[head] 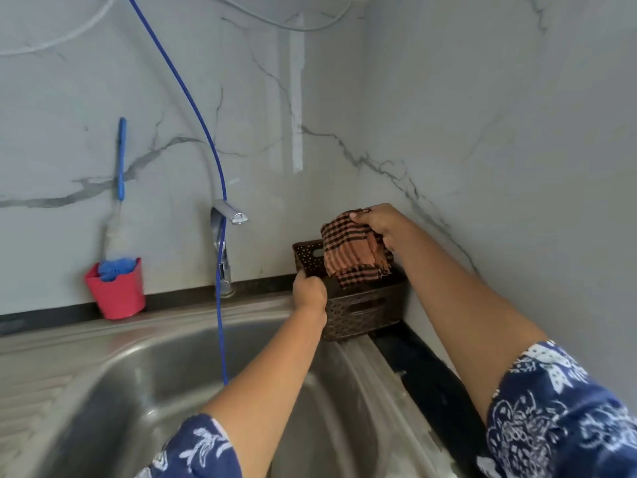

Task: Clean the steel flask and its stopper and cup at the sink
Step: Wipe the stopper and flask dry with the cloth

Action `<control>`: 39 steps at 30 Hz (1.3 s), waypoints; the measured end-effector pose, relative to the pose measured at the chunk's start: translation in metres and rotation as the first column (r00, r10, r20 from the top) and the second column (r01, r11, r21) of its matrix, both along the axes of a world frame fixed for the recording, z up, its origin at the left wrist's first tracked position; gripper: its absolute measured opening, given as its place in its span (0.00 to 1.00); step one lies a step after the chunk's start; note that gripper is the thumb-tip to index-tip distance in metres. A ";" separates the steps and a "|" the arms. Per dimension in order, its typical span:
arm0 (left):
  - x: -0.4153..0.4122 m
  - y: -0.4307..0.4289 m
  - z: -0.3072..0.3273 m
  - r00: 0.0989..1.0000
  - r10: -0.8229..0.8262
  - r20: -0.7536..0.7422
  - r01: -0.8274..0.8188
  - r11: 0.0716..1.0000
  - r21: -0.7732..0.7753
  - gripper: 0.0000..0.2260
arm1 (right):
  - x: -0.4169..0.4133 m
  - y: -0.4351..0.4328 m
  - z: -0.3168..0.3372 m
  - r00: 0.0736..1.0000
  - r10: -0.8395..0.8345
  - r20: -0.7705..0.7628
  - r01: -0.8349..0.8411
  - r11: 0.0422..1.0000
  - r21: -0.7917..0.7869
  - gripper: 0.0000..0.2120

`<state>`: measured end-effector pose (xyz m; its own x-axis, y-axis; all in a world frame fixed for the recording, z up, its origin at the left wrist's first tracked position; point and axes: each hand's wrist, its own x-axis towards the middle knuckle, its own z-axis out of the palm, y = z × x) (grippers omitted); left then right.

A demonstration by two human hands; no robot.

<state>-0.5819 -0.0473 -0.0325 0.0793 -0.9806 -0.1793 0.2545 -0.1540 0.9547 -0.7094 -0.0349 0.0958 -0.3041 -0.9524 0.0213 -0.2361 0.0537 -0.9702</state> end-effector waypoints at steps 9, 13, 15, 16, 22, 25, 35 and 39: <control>0.006 0.027 -0.005 0.988 0.041 -0.152 -0.052 0.996 -0.071 0.19 | -0.012 -0.056 -0.059 0.962 0.181 -0.206 -0.044 0.843 0.536 0.28; 0.002 0.027 0.001 0.983 0.037 -0.181 -0.045 0.998 -0.043 0.17 | -0.011 -0.056 -0.079 0.837 0.320 -0.444 0.043 0.770 0.636 0.25; 0.000 0.027 0.002 0.983 0.026 -0.184 -0.034 0.999 -0.038 0.17 | -0.007 -0.047 -0.077 0.718 0.374 -0.587 0.105 0.776 0.622 0.23; -0.001 0.026 0.001 0.982 0.020 -0.186 -0.027 0.999 -0.037 0.17 | -0.004 -0.043 -0.075 0.669 0.388 -0.634 0.128 0.780 0.613 0.23; -0.007 0.021 0.004 0.982 -0.015 -0.189 0.008 0.999 -0.036 0.17 | -0.001 -0.039 -0.060 0.542 0.281 -0.792 0.153 0.893 0.422 0.24; -0.003 0.021 0.008 0.992 -0.054 -0.115 0.052 0.998 -0.022 0.17 | -0.004 -0.032 -0.050 0.530 0.183 -0.828 0.102 0.956 0.277 0.20; 0.127 0.103 0.089 0.962 0.090 0.258 0.010 0.932 -0.363 0.08 | 0.076 0.051 -0.007 0.798 -0.055 -0.600 -0.101 0.970 -0.222 0.03; 0.220 0.165 0.114 0.940 0.253 0.227 -0.115 0.866 -0.487 0.06 | 0.156 0.091 0.002 0.875 0.141 -0.464 -0.294 0.915 -0.275 0.04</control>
